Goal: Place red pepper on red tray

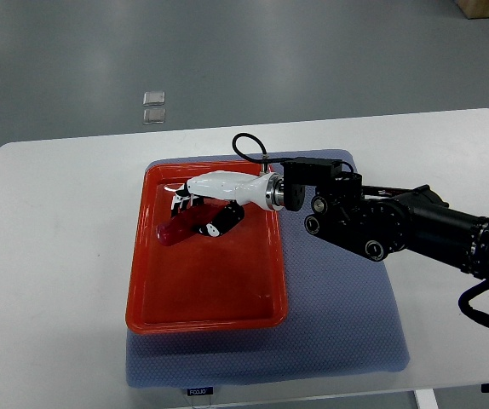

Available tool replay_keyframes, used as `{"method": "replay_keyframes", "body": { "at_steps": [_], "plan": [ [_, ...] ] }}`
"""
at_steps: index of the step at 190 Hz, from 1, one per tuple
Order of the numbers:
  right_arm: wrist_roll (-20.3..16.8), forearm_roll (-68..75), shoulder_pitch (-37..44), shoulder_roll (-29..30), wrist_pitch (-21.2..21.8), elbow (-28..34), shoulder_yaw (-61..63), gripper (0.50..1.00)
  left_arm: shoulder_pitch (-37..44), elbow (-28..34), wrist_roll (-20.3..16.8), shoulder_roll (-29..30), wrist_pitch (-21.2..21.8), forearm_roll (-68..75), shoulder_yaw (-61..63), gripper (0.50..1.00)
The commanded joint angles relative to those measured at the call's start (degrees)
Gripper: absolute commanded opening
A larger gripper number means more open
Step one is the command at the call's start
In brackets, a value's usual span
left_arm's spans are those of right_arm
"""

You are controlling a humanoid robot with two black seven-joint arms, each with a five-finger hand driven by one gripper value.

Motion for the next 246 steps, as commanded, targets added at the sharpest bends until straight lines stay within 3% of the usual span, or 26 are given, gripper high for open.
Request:
{"method": "replay_keyframes", "body": {
  "at_steps": [1, 22, 93, 120, 139, 176, 246],
  "plan": [
    [-0.1, 0.1, -0.2, -0.1, -0.1, -0.1, 0.0, 0.662, 0.0, 0.0, 0.0, 0.0, 0.0, 0.1, 0.0, 1.0],
    [0.0, 0.3, -0.2, -0.6, -0.1, -0.1, 0.1, 0.721, 0.0, 0.0, 0.0, 0.0, 0.0, 0.0, 0.0, 1.0],
    [0.2, 0.4, -0.1, -0.7, -0.2, 0.0, 0.3, 0.756, 0.0, 0.0, 0.0, 0.0, 0.0, 0.0, 0.0, 1.0],
    [0.2, 0.5, 0.3, -1.6, -1.7, -0.2, 1.6, 0.864, 0.0, 0.0, 0.0, 0.0, 0.0, 0.0, 0.0, 1.0],
    [0.2, 0.5, 0.2, -2.8, -3.0, -0.4, 5.1, 0.887, 0.0, 0.0, 0.0, 0.0, 0.0, 0.1, 0.0, 1.0],
    [0.1, 2.4, -3.3, -5.2, -2.9, -0.9, 16.7, 0.895, 0.0, 0.0, 0.0, 0.0, 0.0, 0.1, 0.0, 1.0],
    [0.2, 30.1, -8.2, -10.5, -3.0, -3.5, 28.3, 0.905, 0.0, 0.0, 0.0, 0.0, 0.0, 0.1, 0.0, 1.0]
  ]
}}
